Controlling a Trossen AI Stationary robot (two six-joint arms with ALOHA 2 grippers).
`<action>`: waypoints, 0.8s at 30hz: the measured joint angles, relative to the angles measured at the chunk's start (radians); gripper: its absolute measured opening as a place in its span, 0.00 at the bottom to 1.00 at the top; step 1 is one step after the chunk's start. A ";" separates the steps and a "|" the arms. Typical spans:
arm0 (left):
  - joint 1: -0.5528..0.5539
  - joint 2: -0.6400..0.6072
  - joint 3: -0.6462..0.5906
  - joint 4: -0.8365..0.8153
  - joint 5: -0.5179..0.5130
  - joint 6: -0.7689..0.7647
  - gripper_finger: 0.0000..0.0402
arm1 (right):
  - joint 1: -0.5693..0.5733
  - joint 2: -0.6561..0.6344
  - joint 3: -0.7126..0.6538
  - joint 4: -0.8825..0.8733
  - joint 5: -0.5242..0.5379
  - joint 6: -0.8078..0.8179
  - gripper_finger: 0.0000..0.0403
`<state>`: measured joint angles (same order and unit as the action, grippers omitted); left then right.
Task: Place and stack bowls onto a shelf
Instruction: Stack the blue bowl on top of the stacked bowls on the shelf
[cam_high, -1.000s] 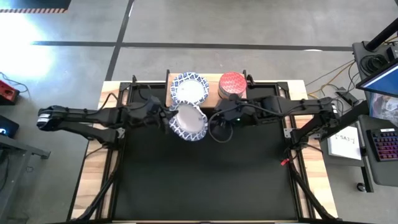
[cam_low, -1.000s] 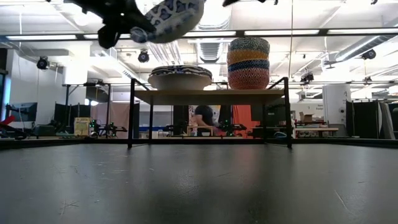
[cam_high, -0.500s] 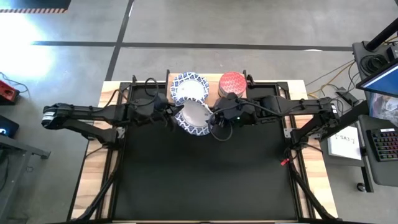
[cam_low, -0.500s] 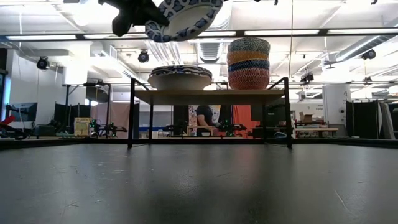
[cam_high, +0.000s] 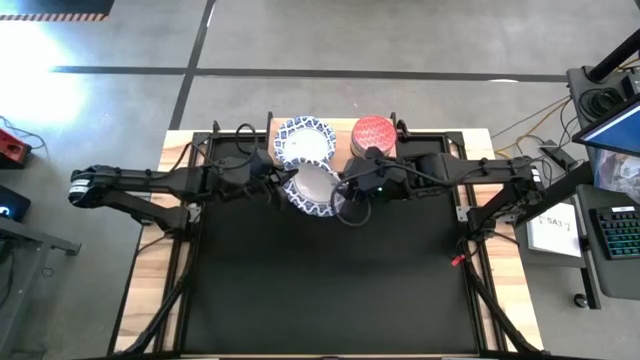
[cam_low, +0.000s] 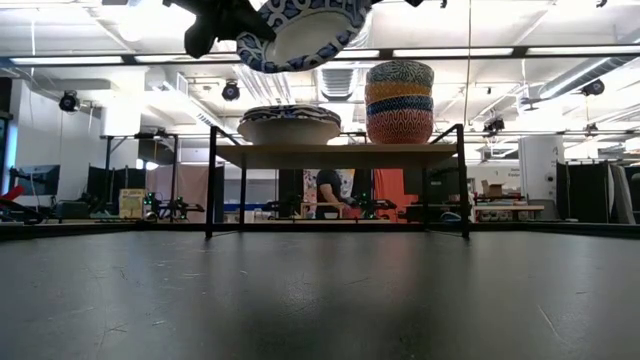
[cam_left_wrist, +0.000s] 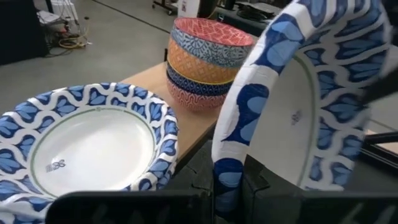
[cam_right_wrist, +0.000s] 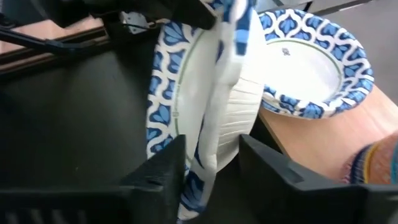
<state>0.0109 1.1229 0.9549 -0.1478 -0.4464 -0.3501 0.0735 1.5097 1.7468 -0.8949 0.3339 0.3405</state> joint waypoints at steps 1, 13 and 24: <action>0.000 0.000 0.001 -0.001 0.009 0.000 0.01 | -0.002 0.000 0.000 -0.008 0.002 0.000 0.28; -0.002 -0.003 0.012 -0.051 0.078 -0.036 0.11 | -0.010 0.000 0.000 -0.036 0.008 -0.003 0.03; -0.002 -0.007 0.013 -0.042 0.274 -0.027 0.35 | -0.047 0.000 0.000 -0.034 -0.001 -0.024 0.03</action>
<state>0.0089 1.1160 0.9680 -0.1894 -0.1722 -0.3766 0.0260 1.5093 1.7469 -0.9292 0.3328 0.3169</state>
